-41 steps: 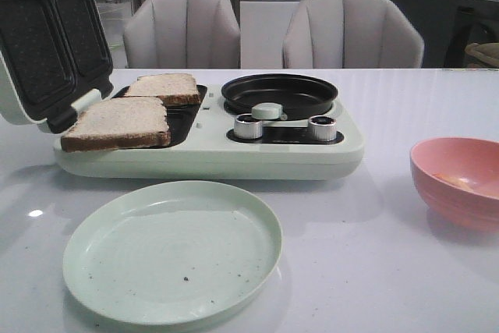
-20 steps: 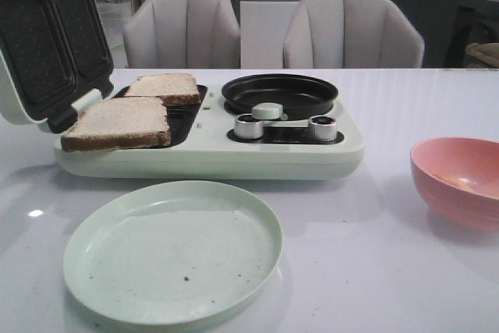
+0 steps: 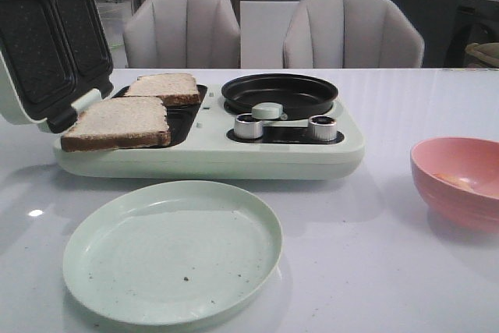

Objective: Make breakfast with bread and shrimp

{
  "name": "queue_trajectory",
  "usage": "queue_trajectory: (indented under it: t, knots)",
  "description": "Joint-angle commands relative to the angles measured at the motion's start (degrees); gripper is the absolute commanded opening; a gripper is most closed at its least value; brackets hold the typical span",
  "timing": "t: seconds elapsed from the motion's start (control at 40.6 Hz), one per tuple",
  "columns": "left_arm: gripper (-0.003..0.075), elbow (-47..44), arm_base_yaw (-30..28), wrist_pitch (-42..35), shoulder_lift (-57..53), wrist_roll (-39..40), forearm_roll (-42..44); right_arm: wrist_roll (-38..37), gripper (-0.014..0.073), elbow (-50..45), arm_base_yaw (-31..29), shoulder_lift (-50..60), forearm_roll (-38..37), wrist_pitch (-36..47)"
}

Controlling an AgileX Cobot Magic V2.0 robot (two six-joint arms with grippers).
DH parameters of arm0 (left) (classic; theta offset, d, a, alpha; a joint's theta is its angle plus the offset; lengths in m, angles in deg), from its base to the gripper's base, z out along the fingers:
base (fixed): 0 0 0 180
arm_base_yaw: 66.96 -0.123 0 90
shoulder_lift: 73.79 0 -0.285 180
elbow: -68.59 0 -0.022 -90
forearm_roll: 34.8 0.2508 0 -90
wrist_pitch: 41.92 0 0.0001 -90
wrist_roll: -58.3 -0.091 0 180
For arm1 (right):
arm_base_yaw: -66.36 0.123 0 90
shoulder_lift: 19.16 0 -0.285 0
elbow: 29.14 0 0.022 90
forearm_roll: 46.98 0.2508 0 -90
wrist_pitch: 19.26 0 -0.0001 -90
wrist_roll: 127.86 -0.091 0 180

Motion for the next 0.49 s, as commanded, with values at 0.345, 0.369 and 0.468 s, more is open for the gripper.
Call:
queue_trajectory:
  t: [0.345,0.369,0.468]
  knots:
    - [0.0102,2.5,2.7,2.0,-0.9,-0.7,-7.5,0.0,0.0424,1.2,-0.1,-0.6,-0.9,3.5]
    - [0.0102,2.5,2.8,2.5,-1.0,-1.0,-7.5,0.0,0.0424,1.2,-0.1,-0.6,-0.9,3.5]
    - [0.0102,2.5,4.2,4.7,-1.7,-3.3,-8.1,0.0,0.0424,1.2,-0.1,-0.6,-0.9,3.5]
